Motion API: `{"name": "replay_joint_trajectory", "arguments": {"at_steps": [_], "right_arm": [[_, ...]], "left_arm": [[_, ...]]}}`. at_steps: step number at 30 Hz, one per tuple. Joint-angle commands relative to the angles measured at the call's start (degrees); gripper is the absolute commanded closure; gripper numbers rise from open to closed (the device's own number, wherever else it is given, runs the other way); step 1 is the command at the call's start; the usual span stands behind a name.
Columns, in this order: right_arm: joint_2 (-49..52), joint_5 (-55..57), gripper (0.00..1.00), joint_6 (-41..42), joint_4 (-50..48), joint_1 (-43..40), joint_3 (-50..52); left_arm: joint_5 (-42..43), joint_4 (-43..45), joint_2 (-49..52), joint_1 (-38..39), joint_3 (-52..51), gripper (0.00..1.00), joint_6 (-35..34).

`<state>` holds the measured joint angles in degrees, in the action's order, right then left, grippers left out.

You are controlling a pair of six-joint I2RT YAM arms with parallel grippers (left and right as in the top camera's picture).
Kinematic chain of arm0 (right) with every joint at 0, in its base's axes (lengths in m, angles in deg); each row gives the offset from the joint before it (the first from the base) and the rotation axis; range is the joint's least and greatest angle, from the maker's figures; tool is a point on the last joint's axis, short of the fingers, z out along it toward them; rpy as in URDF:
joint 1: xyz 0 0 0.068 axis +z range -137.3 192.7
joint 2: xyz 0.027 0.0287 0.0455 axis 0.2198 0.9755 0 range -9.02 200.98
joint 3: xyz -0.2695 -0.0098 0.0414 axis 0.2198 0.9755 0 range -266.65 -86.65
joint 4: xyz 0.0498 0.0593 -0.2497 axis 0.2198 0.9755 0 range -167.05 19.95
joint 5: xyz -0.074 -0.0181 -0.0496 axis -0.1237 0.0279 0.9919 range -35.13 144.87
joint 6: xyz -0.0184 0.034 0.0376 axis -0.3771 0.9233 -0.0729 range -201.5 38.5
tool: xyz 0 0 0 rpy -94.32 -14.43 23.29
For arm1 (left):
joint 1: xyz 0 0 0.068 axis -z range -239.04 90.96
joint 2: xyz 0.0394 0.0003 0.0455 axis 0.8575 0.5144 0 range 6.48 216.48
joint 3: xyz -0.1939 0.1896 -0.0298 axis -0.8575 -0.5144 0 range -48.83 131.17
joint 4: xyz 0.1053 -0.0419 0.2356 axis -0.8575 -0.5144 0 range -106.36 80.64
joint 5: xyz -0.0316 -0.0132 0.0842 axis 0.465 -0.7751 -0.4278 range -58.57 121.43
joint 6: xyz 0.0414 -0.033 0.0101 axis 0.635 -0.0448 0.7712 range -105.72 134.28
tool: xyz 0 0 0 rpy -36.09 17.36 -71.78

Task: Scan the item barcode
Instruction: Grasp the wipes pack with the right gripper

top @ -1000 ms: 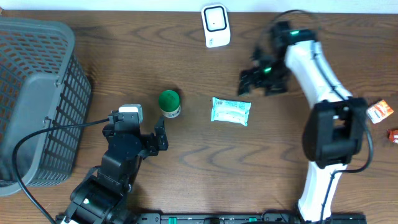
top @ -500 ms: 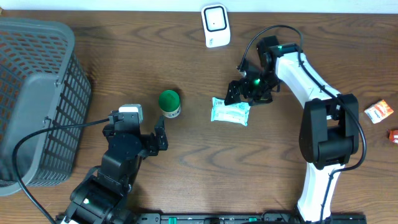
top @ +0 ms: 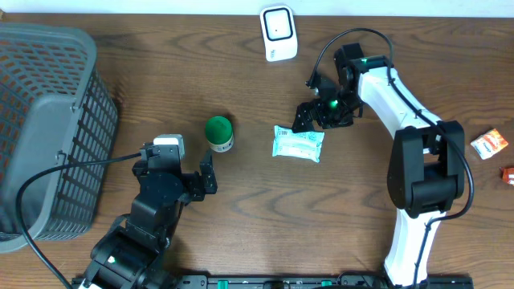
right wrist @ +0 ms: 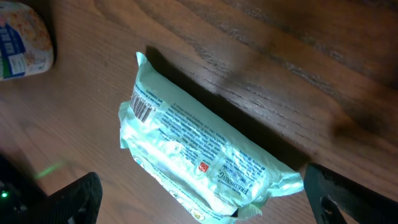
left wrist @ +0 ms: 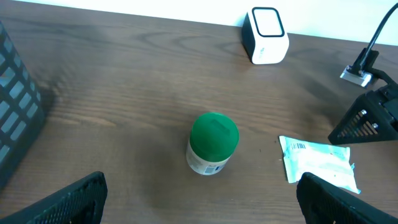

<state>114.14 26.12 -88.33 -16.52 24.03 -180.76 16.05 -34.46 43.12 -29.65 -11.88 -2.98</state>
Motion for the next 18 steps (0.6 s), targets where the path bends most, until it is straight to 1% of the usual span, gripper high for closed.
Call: {"name": "replay_joint_trajectory", "arguments": {"at_steps": [1,11,12,13,14,17,18], "right_arm": [[3.52,-1.64,0.01,-1.79,0.09,0.48,0.2],[11.58,-0.68,0.01,-2.29,0.72,0.76,0.22],[12.15,-0.68,0.04,-2.69,1.14,0.76,0.22],[12.5,-0.68,0.1,-3.48,1.7,0.74,0.22],[12.66,-0.68,0.19,-4.57,2.43,0.74,0.22],[12.63,-0.68,0.41,-8.41,5.4,0.76,0.22],[12.61,-0.68,0.51,-9.42,6.21,0.79,0.22]], "left_arm": [[-0.79,0.22,-0.04,-0.17,0.13,0.02,0.72],[-0.79,0.22,-0.04,-0.17,0.13,0.02,0.72],[-0.79,0.22,-0.04,-0.17,0.13,0.02,0.72],[-0.76,0.22,-0.04,-0.17,0.13,0.02,0.72],[-0.79,0.22,-0.04,-0.17,0.13,0.02,0.72],[-0.79,0.22,-0.04,-0.17,0.13,0.02,0.72],[-0.79,0.22,-0.04,-0.17,0.13,0.02,0.72]]}}
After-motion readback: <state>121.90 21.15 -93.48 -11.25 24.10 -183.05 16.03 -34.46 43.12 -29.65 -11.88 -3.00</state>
